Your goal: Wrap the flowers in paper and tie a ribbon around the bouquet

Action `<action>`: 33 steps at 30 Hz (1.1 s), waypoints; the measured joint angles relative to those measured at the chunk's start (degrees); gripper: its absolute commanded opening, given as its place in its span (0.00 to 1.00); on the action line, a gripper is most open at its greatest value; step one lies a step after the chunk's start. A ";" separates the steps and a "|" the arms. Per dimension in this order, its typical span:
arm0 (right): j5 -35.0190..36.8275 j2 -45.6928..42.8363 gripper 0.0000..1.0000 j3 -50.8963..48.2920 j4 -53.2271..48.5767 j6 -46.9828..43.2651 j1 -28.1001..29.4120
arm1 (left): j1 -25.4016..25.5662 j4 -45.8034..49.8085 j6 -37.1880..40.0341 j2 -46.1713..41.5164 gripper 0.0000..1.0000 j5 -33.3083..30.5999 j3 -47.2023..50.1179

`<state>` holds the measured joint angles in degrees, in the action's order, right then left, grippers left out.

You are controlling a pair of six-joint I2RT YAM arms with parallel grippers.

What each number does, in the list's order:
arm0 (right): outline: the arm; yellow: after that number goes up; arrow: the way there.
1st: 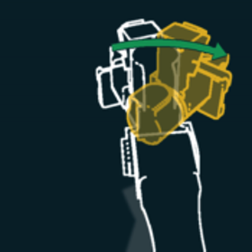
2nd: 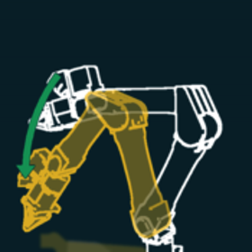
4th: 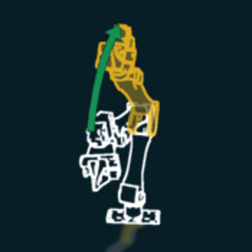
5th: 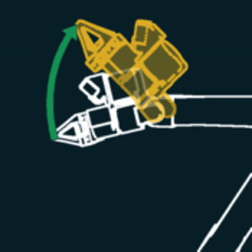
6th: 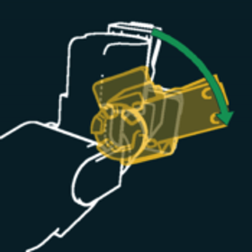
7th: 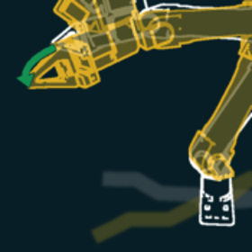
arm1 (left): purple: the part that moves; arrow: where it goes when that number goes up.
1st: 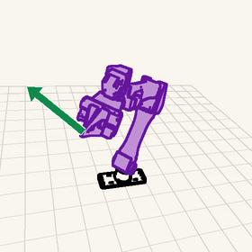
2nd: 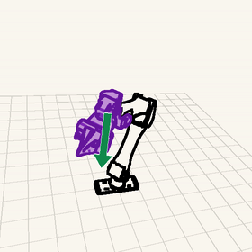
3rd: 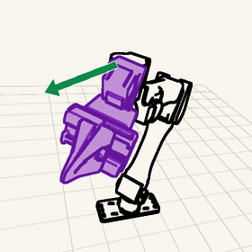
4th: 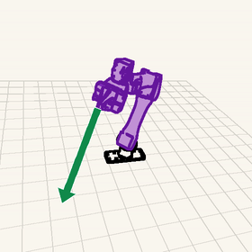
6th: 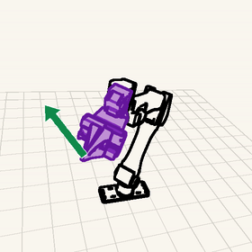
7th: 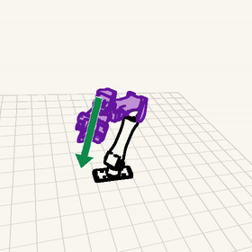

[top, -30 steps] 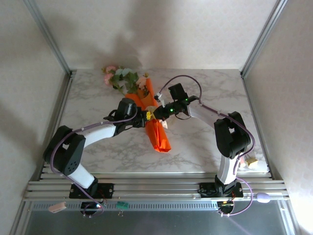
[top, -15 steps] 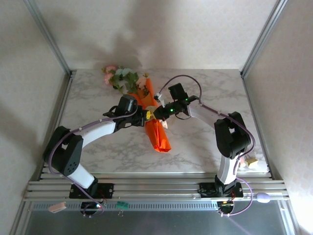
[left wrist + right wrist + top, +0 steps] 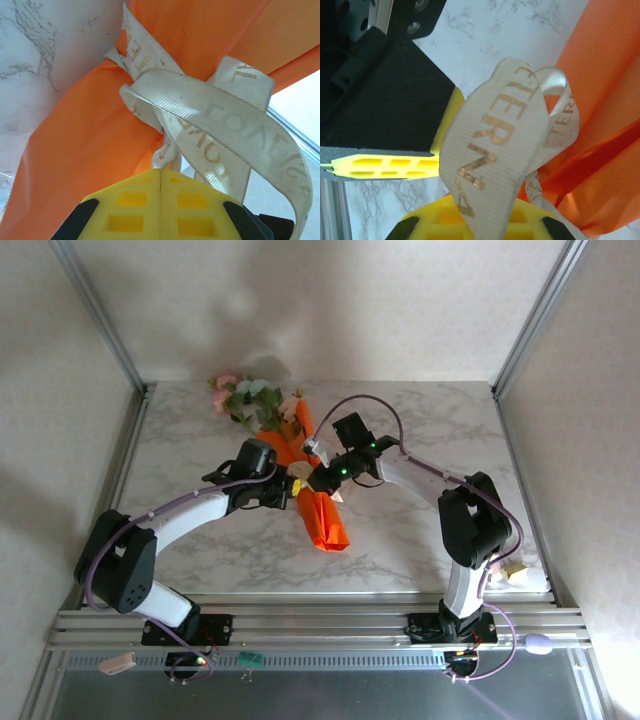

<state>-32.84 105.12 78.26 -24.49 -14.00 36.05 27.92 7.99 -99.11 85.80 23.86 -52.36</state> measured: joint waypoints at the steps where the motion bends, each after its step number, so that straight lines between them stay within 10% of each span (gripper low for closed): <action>1: -0.07 0.00 0.00 0.04 -0.31 -0.17 0.07 | 0.00 0.26 0.22 -0.17 0.00 0.02 0.00; 16: 1.86 6.45 0.08 5.14 -2.99 1.22 0.11 | 0.00 -0.90 1.25 4.00 0.00 -0.68 -0.35; 33: 7.98 6.43 0.44 5.66 0.44 7.39 -2.47 | -0.39 -0.39 1.90 9.07 0.00 -1.38 -6.49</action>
<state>-24.86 111.55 83.92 -24.05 -6.61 33.58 27.53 7.60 -97.21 94.87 22.48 -58.85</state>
